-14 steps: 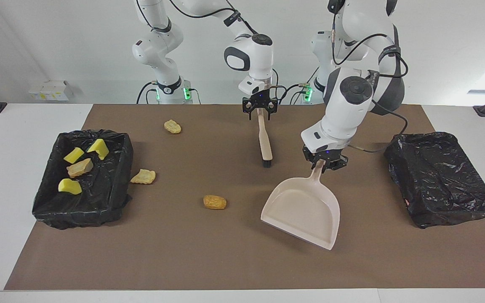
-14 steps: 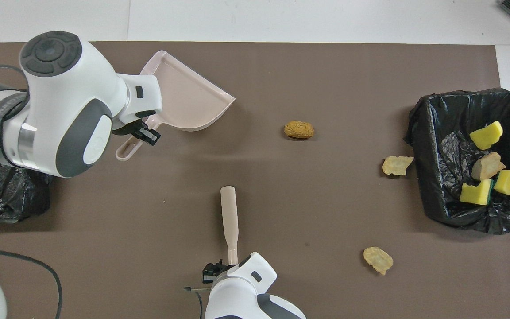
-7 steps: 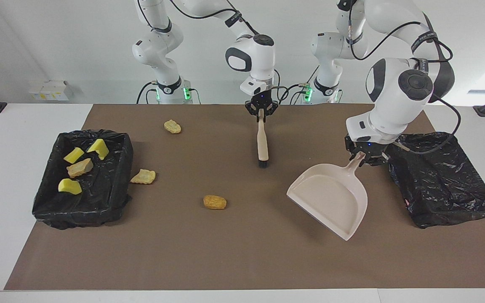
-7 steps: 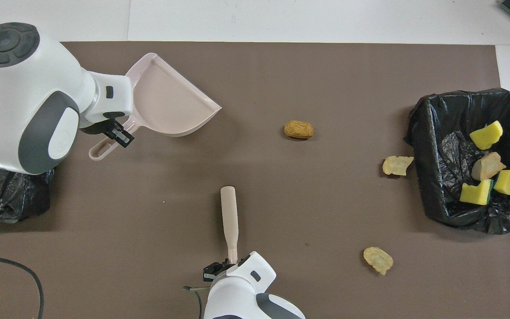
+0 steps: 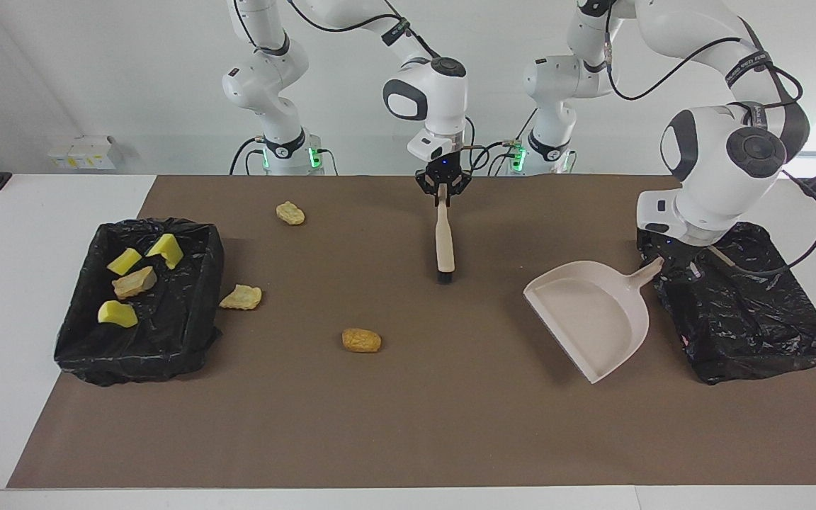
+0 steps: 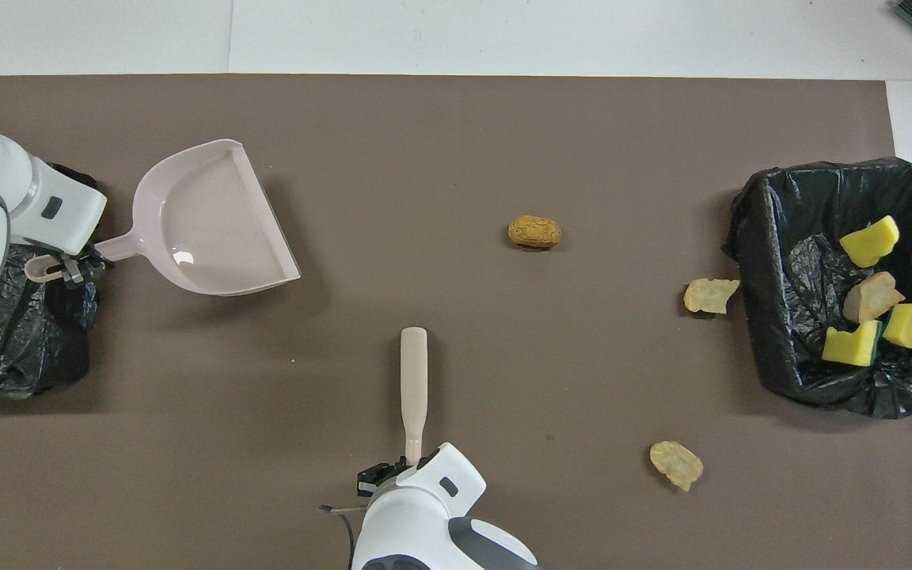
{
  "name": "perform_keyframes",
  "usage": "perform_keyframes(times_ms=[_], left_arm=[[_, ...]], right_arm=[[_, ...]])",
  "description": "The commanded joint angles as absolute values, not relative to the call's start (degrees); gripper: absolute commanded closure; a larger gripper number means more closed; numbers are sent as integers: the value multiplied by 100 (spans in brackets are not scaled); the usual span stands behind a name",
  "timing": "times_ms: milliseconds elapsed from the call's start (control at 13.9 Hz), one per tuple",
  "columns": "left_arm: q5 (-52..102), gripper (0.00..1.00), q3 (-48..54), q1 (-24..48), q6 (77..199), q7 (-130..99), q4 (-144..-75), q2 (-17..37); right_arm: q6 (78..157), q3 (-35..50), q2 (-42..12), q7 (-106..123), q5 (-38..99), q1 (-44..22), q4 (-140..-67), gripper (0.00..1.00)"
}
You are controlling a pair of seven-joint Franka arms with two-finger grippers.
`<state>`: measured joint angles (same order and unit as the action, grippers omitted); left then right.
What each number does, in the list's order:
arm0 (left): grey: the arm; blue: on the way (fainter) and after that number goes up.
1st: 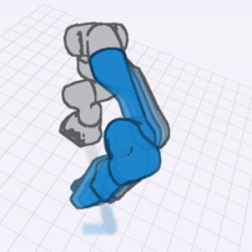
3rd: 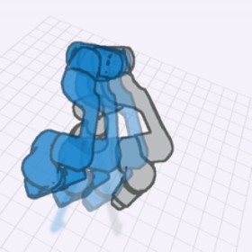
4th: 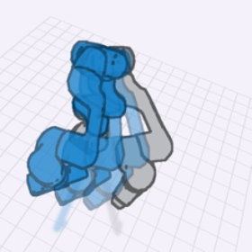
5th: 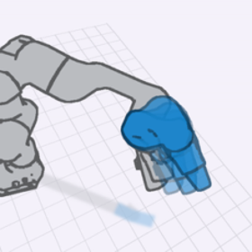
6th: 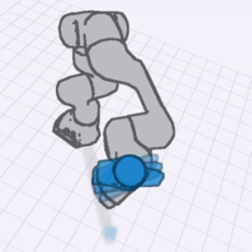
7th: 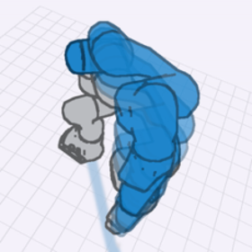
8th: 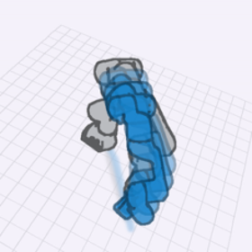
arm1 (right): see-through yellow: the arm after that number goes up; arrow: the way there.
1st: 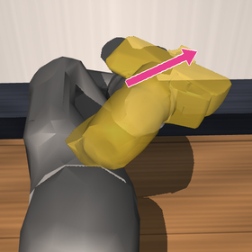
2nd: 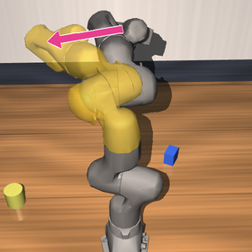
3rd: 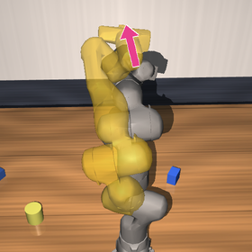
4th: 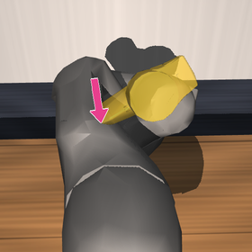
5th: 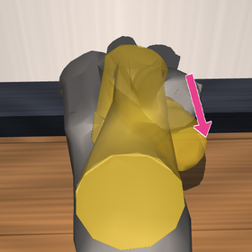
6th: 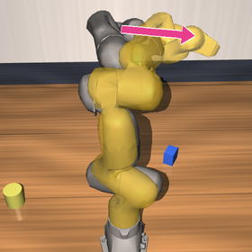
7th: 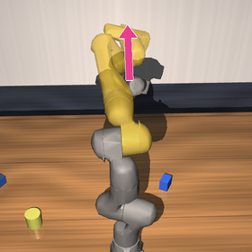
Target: Sweep and dump trash in bin
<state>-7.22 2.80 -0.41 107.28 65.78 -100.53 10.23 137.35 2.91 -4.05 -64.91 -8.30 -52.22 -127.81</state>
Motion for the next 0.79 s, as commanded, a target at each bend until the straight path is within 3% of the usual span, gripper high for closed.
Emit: perform_keyframes(times_ms=[0,216,721], left_arm=[[-817,100,343,-114,11206,7152,-10713,580],[-817,100,343,-132,11320,7295,-10976,414],[-817,100,343,-141,11443,7260,-11083,369]], right_arm=[[13755,290,-448,-6531,-967,-5159,-12770,100],[13755,290,-448,-6381,-967,-5142,-12779,100],[13746,290,-448,-6231,-949,-5080,-12797,86]])
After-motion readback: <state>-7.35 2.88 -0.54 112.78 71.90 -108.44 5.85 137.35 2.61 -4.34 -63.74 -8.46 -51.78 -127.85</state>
